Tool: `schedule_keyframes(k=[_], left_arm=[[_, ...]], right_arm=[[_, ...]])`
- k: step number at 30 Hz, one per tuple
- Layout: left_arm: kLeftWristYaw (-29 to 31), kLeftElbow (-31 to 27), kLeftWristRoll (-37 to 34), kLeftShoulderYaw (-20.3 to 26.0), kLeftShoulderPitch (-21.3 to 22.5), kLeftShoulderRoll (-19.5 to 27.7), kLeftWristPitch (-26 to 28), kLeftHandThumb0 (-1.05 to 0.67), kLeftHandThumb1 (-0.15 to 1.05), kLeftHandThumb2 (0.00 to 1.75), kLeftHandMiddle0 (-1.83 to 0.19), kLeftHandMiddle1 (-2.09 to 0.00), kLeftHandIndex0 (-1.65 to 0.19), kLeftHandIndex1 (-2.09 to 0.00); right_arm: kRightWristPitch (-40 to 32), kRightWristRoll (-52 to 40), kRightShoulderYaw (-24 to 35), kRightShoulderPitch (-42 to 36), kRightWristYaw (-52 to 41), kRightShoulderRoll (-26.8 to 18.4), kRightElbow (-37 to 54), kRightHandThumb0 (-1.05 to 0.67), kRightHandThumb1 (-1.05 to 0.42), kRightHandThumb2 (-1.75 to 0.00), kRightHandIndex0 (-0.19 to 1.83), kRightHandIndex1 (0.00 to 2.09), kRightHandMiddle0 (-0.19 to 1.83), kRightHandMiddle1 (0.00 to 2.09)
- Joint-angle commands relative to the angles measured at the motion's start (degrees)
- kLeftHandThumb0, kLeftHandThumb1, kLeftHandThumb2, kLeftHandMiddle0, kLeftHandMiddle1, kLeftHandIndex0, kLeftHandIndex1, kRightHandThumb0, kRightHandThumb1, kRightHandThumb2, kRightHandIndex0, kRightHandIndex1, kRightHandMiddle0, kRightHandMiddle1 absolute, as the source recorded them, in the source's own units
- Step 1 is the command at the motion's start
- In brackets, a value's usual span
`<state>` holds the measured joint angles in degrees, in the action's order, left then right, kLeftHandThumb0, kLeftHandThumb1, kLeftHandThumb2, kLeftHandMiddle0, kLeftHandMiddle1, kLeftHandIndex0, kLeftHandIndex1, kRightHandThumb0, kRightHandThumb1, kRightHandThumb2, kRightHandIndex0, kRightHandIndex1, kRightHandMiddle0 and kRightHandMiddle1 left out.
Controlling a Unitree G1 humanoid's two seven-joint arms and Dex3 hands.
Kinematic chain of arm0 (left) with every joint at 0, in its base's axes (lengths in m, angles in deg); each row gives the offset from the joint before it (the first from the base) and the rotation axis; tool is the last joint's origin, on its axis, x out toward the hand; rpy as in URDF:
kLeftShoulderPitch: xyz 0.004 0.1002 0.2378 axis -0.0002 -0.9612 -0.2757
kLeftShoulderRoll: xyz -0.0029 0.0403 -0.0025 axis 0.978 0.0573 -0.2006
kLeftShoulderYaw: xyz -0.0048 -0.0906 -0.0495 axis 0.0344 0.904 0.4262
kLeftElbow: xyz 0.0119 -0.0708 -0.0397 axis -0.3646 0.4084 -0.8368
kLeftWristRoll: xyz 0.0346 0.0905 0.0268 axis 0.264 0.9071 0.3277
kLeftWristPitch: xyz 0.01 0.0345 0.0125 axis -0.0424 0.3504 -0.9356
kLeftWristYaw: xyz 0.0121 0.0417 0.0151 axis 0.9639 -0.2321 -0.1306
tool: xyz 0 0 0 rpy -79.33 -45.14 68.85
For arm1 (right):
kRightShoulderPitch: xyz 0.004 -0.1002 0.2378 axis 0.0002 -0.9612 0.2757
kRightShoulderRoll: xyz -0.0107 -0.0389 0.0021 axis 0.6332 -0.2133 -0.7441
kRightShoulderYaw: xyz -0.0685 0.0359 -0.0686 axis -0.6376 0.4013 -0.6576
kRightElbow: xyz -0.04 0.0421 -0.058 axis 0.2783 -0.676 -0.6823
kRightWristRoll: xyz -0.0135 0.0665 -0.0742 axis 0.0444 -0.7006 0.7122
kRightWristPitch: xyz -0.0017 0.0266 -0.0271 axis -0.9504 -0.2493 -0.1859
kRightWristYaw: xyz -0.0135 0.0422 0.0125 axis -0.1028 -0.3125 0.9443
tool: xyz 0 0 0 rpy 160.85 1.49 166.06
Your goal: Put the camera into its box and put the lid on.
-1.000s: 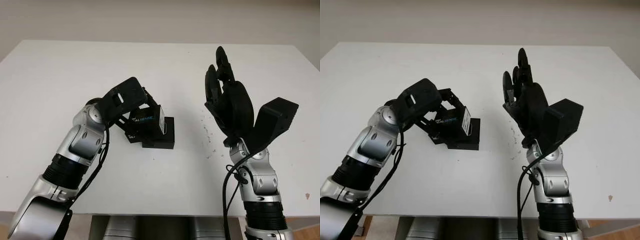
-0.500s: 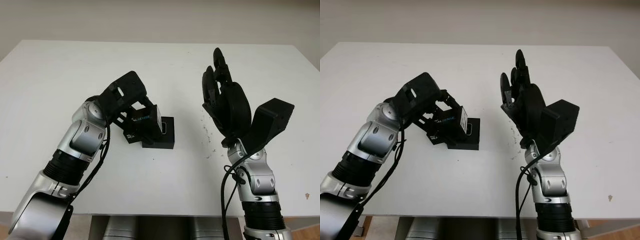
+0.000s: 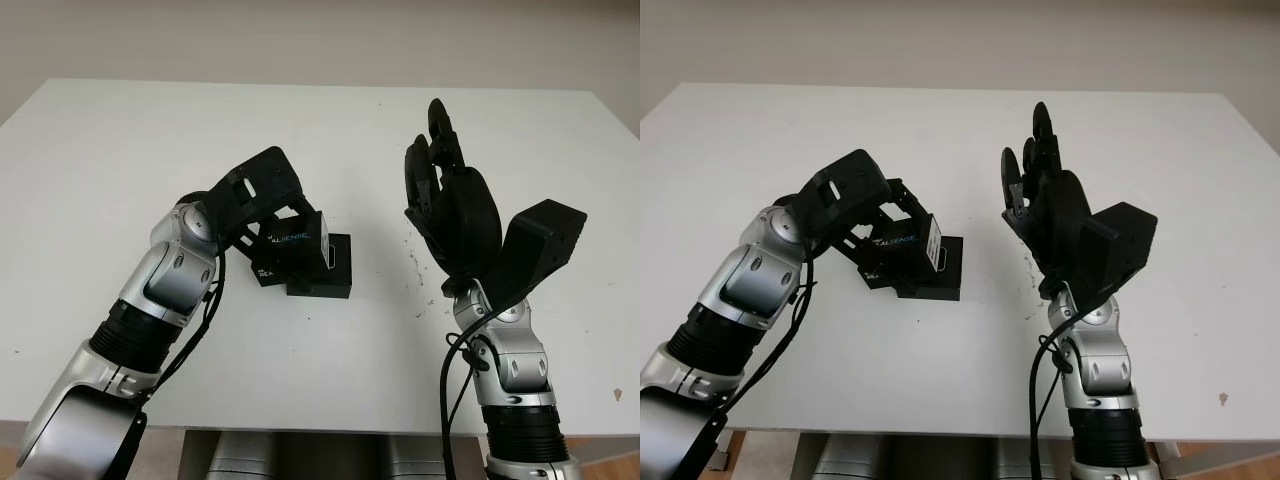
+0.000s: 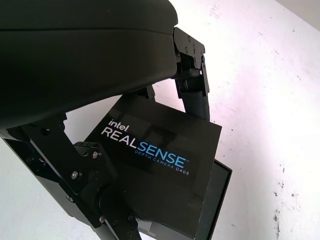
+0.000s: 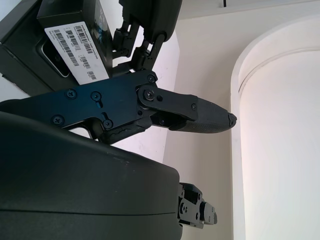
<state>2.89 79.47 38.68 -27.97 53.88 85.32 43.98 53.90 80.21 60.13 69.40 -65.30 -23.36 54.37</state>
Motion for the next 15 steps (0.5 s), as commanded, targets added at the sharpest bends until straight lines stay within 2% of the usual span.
schedule_keyframes(k=[1,15], left_arm=[[0.6,-2.1,-1.0,-1.4,-0.4,-2.0,0.0,-0.15,0.89,0.05,-0.51,-1.59,-0.39,-1.65],[-5.1,-3.4,-2.7,0.0,-2.1,-6.5,-3.4,-0.16,0.89,0.06,-0.47,-1.67,-0.32,-1.7]], right_arm=[[0.8,0.0,0.0,-0.1,0.0,0.2,0.8,-0.66,-1.05,-0.58,-0.16,0.05,-0.12,0.07],[1.0,0.0,-0.1,0.2,0.0,0.7,0.3,-0.66,-1.05,-0.56,-0.15,0.06,-0.1,0.07]])
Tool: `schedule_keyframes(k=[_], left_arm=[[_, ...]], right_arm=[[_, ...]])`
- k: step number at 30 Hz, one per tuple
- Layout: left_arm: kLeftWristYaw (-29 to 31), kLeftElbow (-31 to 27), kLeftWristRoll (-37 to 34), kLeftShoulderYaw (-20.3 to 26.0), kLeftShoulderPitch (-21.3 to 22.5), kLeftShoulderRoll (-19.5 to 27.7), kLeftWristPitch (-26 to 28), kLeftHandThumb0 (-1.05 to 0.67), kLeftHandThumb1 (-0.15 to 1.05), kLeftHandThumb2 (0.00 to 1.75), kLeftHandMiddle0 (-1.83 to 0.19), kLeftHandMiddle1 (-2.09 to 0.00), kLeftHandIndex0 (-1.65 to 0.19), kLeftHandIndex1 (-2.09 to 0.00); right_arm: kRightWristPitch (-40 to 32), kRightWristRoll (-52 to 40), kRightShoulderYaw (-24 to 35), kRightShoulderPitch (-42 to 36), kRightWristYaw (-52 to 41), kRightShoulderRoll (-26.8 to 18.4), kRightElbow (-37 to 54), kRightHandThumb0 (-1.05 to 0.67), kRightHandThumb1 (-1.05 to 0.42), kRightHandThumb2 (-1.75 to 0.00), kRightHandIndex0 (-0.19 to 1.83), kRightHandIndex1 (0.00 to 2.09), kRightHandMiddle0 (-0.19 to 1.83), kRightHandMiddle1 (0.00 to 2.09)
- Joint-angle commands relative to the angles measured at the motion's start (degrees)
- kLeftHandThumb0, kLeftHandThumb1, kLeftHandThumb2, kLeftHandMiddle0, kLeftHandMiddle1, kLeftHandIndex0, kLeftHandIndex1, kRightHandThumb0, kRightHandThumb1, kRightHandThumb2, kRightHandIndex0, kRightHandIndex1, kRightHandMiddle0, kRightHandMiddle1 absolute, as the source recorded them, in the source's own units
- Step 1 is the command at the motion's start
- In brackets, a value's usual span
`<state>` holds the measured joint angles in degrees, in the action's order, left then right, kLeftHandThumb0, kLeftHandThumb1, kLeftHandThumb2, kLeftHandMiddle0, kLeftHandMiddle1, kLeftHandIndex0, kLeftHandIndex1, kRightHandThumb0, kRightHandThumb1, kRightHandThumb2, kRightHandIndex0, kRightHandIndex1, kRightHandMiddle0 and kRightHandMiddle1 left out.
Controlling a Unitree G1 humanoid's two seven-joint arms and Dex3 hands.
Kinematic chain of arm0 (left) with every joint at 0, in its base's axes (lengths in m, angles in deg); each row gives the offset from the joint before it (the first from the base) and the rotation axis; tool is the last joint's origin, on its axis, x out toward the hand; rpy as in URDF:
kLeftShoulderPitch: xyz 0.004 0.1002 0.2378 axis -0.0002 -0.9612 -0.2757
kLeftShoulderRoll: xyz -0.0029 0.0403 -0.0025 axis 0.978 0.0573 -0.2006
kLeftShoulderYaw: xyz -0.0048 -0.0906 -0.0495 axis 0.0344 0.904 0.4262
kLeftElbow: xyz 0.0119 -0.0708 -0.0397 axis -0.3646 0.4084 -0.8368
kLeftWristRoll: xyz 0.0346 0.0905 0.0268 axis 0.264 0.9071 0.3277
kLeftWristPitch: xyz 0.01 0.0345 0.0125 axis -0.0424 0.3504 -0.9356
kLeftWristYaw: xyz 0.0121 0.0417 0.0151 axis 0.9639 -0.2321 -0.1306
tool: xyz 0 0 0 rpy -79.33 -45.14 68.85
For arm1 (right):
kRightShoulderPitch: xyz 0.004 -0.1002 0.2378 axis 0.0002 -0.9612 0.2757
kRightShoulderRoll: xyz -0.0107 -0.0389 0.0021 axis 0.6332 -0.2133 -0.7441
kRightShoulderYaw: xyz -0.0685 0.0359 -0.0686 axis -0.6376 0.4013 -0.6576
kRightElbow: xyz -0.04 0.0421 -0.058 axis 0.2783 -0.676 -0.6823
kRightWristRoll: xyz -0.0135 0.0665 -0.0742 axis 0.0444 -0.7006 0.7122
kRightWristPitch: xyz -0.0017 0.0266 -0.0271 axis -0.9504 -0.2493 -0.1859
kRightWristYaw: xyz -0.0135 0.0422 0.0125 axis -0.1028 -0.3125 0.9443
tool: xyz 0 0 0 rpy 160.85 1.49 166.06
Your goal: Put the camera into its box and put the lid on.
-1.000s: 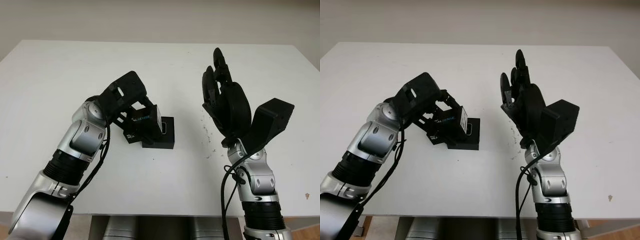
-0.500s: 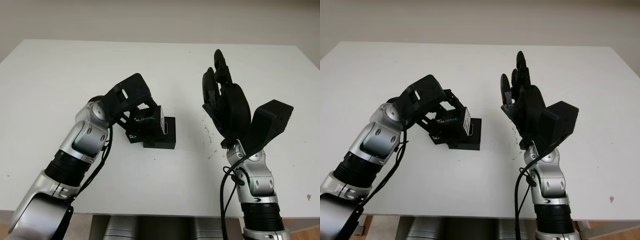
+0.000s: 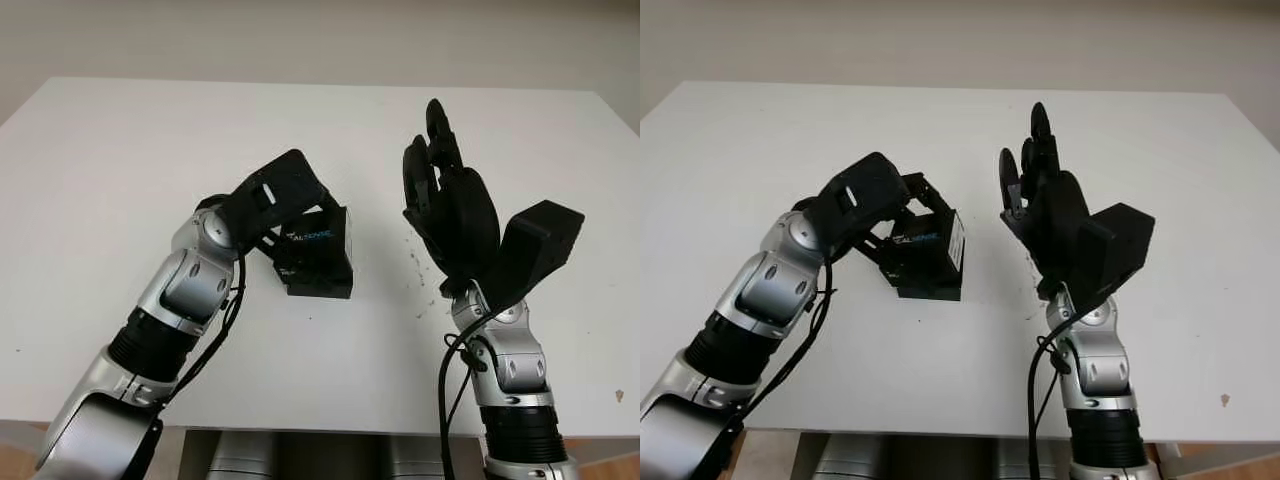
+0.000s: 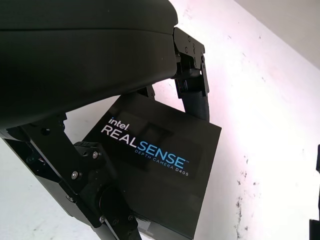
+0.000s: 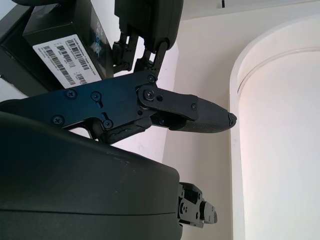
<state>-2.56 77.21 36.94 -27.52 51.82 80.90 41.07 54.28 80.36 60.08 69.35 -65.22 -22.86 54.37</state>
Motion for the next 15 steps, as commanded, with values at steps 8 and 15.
schedule_keyframes(k=[8,15], left_arm=[[-0.1,-1.1,-1.4,-1.2,-0.4,-2.9,-1.6,-0.14,0.91,0.06,-0.43,-1.65,-0.29,-1.69],[-0.2,0.0,0.7,-3.0,0.1,-1.8,0.0,-0.12,0.92,0.06,-0.44,-1.67,-0.27,-1.67]], right_arm=[[0.9,-0.1,0.2,0.3,-0.6,-0.1,0.2,-0.68,-1.05,-0.59,-0.15,0.06,-0.09,0.08],[0.8,0.2,0.1,0.3,-0.7,-0.2,0.4,-0.68,-1.05,-0.59,-0.16,0.05,-0.1,0.08]])
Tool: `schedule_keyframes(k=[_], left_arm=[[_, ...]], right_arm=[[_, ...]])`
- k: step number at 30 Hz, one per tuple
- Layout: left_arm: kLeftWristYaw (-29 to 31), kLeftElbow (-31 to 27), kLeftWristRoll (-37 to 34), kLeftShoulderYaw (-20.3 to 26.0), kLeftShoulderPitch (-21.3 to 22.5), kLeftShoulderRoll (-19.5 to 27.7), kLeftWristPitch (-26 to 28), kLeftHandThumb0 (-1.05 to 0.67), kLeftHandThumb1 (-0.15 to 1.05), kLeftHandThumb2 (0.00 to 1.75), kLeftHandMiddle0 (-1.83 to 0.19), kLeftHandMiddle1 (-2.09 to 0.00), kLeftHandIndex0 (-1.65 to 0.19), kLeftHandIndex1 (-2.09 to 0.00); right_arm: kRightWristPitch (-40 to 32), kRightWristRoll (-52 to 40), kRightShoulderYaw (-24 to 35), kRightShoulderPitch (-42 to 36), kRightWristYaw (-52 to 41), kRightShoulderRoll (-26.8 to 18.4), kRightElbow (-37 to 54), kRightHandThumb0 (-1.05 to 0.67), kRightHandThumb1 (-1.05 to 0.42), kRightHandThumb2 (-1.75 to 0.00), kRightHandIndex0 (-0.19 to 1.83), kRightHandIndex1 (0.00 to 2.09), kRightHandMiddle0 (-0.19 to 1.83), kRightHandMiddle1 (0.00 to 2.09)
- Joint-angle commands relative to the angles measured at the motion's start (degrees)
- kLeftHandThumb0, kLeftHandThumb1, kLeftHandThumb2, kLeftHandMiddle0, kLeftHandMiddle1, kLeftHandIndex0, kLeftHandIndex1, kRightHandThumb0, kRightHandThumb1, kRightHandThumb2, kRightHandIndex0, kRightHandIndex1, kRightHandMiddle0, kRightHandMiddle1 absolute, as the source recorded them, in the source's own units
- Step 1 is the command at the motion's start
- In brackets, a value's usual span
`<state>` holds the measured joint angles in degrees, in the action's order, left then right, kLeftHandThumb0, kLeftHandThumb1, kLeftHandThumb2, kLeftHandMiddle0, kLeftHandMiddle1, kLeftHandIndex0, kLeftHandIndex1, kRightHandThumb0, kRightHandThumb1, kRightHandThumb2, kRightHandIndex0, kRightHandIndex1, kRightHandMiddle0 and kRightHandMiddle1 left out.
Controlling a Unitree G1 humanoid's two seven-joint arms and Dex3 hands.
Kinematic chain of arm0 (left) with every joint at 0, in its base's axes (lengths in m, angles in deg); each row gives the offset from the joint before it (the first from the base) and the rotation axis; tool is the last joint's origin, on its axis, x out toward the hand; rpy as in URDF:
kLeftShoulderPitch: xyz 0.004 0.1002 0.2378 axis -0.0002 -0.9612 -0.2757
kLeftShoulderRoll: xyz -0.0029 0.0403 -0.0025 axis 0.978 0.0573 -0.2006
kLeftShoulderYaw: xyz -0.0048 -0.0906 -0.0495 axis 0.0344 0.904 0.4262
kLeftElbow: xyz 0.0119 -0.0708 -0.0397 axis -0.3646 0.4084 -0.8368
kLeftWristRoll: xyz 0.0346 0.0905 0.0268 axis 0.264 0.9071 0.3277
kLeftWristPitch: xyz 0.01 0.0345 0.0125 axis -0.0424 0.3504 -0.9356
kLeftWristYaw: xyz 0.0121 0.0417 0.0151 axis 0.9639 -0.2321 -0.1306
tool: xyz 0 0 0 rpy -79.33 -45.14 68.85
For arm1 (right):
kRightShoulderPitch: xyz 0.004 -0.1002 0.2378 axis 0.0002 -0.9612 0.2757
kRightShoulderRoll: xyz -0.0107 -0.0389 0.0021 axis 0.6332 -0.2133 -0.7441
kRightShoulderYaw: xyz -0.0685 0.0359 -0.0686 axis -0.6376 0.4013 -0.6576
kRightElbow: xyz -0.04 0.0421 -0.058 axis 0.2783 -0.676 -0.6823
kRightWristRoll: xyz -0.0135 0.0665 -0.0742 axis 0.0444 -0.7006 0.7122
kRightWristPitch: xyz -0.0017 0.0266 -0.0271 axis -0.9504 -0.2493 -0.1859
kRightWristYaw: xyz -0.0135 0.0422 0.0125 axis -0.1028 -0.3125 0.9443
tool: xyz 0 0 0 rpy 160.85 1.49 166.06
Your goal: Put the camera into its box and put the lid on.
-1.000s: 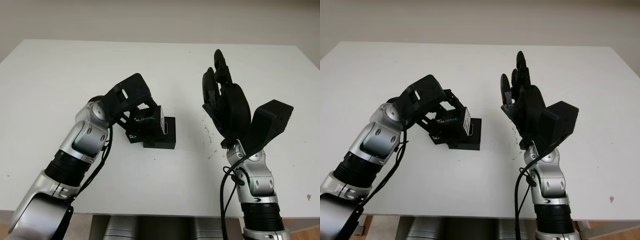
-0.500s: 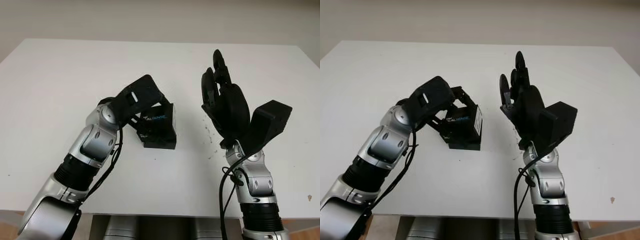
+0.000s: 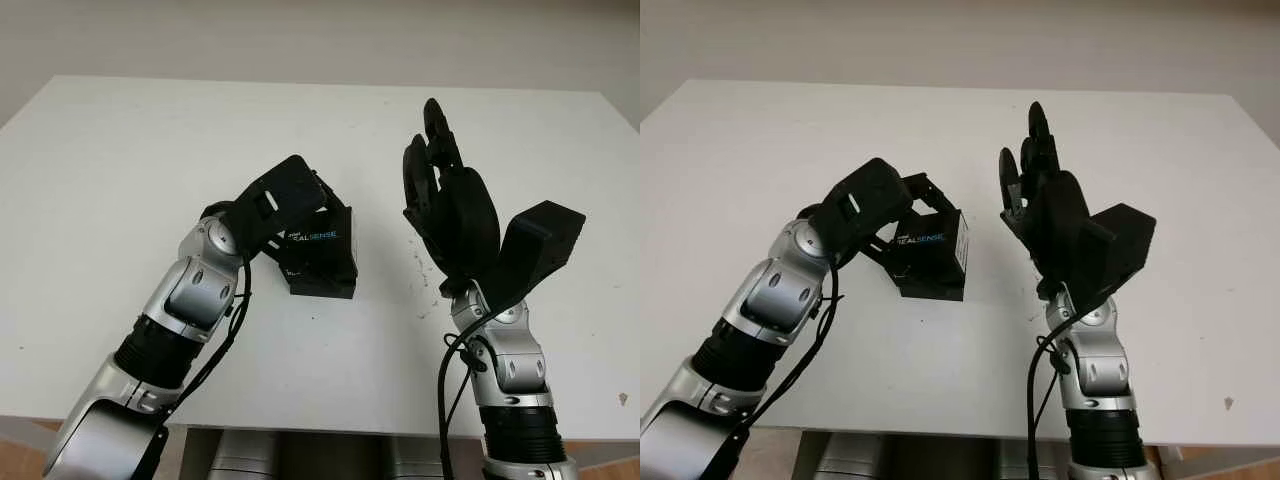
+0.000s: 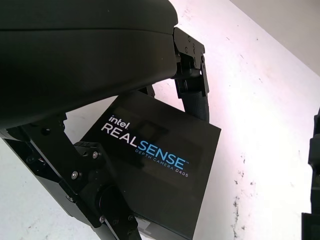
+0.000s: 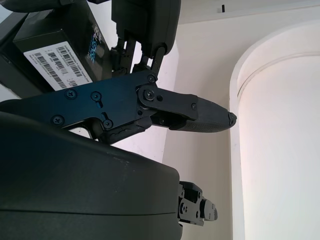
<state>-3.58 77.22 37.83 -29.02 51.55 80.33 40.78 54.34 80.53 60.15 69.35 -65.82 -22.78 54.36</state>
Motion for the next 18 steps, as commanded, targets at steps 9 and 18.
schedule_keyframes(k=[9,18], left_arm=[[1.6,2.8,1.6,-3.5,-0.2,0.0,-3.4,-0.12,0.91,0.05,-0.47,-1.64,-0.28,-1.61],[1.4,3.5,3.7,-5.1,-0.7,-1.3,-4.4,-0.11,0.91,0.05,-0.39,-1.58,-0.3,-1.58]], right_arm=[[0.7,0.0,0.0,0.3,0.0,0.0,0.5,-0.67,-1.05,-0.59,-0.16,0.05,-0.1,0.08],[1.0,-0.7,0.3,0.3,0.1,0.4,0.6,-0.68,-1.05,-0.58,-0.16,0.05,-0.1,0.08]])
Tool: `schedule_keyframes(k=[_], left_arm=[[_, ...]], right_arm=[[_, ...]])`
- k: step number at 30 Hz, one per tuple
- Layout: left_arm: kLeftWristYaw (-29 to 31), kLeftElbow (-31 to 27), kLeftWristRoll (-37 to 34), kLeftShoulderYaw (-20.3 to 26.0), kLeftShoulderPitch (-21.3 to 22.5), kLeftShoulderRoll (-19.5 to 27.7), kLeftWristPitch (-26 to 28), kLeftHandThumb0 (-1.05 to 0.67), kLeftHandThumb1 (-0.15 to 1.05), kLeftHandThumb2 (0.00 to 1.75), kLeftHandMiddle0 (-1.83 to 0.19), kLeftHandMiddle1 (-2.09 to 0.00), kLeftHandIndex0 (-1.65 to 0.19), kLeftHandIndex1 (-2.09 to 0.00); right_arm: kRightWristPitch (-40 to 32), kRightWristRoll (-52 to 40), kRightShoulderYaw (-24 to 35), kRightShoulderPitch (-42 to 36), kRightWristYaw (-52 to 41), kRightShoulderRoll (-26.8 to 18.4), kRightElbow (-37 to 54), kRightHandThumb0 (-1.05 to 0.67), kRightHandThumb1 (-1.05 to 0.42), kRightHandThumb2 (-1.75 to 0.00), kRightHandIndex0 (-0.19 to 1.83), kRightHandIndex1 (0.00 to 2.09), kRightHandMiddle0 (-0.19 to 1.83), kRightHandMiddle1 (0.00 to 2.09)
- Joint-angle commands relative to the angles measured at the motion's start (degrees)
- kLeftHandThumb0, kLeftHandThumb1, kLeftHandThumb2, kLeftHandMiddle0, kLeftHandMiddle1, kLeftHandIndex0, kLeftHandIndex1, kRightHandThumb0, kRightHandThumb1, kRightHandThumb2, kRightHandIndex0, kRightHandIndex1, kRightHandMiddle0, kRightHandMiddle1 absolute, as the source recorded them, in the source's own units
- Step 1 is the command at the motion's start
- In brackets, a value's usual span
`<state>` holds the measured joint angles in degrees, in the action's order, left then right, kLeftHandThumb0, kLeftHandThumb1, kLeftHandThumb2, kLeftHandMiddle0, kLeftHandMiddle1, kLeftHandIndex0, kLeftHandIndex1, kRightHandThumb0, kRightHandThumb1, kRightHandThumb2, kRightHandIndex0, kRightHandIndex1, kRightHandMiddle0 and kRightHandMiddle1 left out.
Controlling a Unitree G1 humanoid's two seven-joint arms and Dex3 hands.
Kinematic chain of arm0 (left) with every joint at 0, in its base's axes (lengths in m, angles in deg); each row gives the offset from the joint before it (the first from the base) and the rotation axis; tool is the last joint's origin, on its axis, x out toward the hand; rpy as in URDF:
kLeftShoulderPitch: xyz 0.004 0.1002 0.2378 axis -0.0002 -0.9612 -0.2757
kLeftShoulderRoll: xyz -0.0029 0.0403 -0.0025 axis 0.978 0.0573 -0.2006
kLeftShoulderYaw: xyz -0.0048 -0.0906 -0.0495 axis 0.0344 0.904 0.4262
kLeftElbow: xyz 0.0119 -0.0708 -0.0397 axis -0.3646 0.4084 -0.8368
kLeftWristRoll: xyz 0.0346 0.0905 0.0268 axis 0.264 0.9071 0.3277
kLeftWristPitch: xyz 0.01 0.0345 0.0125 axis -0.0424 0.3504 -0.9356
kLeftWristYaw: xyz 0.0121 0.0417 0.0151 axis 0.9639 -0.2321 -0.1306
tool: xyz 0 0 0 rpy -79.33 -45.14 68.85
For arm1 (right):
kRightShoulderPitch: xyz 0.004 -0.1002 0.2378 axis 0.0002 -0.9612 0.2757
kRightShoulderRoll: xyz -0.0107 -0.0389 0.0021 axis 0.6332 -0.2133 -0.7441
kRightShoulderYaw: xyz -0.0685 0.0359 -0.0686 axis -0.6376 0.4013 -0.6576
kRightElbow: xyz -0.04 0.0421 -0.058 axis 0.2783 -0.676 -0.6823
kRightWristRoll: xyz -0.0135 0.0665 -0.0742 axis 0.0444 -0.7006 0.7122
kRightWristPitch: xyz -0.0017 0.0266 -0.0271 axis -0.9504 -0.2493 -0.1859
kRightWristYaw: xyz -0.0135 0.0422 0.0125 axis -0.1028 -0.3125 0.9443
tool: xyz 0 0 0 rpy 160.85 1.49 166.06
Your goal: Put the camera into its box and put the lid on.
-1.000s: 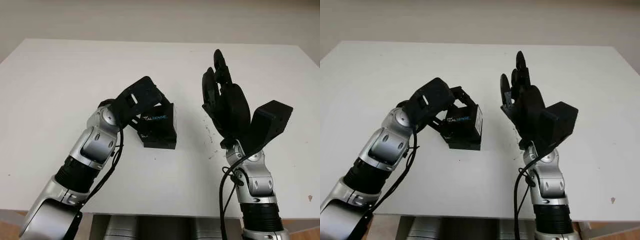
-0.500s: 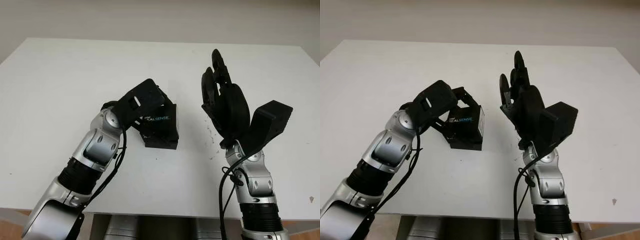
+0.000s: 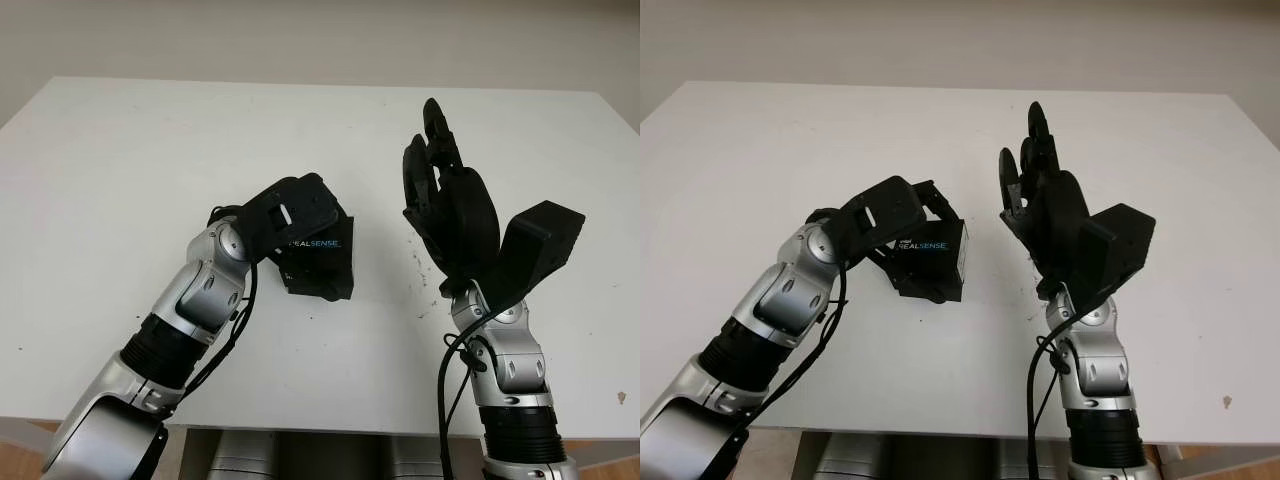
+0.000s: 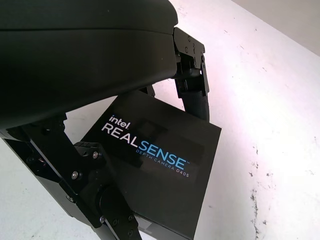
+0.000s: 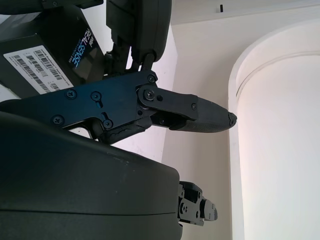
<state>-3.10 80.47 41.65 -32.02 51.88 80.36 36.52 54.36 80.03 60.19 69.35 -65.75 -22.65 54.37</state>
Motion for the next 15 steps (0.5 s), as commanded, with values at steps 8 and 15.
schedule_keyframes(k=[8,15], left_arm=[[2.1,-0.2,0.8,-3.3,-1.3,-2.0,0.9,-0.14,0.91,0.05,-0.42,-1.61,-0.3,-1.55],[2.6,-1.2,1.1,-4.2,-1.3,-2.3,1.3,-0.17,0.91,0.05,-0.51,-1.62,-0.31,-1.56]], right_arm=[[0.5,-0.3,0.3,0.5,0.6,0.3,0.6,-0.68,-1.05,-0.55,-0.15,0.06,-0.09,0.09],[0.9,-0.2,-0.1,0.5,0.5,0.4,0.4,-0.68,-1.05,-0.56,-0.16,0.05,-0.11,0.09]])
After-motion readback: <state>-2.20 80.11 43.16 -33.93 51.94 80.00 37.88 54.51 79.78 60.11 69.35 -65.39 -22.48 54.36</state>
